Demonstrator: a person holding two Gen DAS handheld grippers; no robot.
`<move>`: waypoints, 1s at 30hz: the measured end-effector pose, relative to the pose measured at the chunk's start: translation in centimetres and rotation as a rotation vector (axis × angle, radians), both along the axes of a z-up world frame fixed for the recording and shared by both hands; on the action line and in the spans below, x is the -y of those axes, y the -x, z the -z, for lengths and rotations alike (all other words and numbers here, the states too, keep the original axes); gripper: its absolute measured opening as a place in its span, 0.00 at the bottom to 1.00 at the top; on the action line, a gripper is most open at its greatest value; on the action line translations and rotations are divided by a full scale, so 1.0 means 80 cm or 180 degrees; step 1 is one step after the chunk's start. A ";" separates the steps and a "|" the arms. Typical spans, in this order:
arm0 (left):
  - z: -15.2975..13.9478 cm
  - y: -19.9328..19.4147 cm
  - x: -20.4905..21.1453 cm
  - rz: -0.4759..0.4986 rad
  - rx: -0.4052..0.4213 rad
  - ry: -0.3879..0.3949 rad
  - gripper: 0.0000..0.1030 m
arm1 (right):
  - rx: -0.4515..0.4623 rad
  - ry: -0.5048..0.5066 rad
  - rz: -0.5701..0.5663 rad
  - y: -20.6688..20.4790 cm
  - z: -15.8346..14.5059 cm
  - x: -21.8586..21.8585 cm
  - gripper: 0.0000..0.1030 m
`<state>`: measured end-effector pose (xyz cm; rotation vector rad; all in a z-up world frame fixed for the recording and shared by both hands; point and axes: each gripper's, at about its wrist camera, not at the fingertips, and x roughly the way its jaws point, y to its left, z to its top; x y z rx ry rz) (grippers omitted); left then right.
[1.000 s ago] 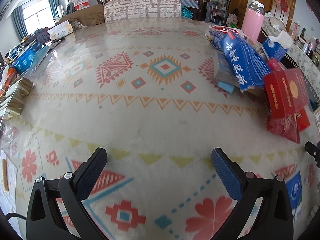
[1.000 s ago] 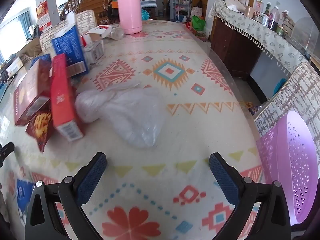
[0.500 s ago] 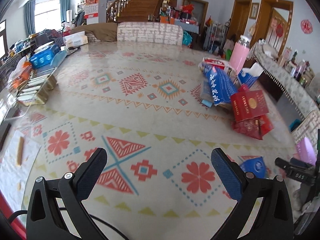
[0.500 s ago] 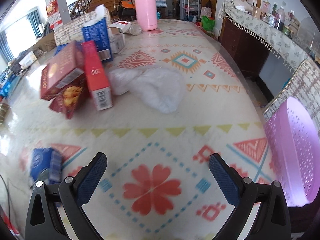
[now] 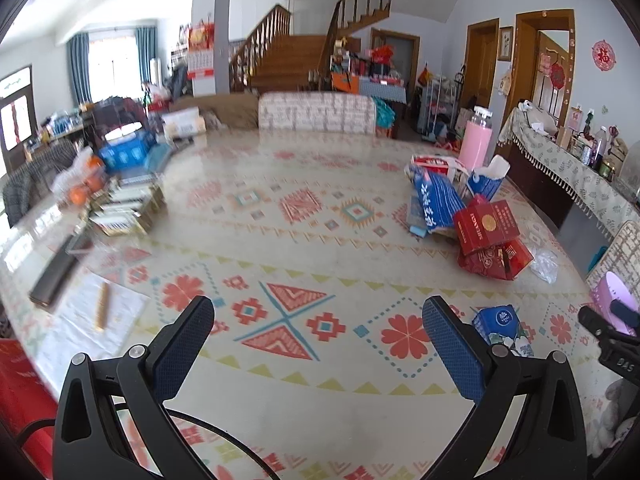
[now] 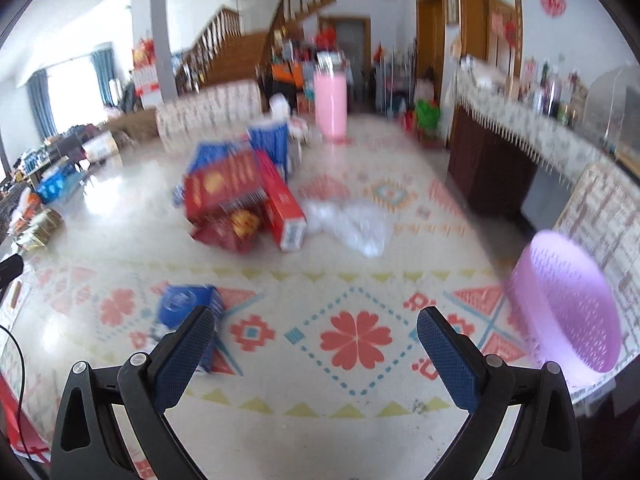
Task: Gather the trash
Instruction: 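Move both tools toward the trash piled on the table, then reach the left tool to the red box while the right tool reaches the plastic bag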
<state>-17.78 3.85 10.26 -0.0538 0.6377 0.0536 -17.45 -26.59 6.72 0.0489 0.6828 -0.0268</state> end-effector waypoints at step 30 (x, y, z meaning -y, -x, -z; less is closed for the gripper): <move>0.008 0.039 0.070 0.0465 0.0224 -0.0552 1.00 | 0.0049 -0.0179 -0.0231 0.030 0.006 -0.002 0.86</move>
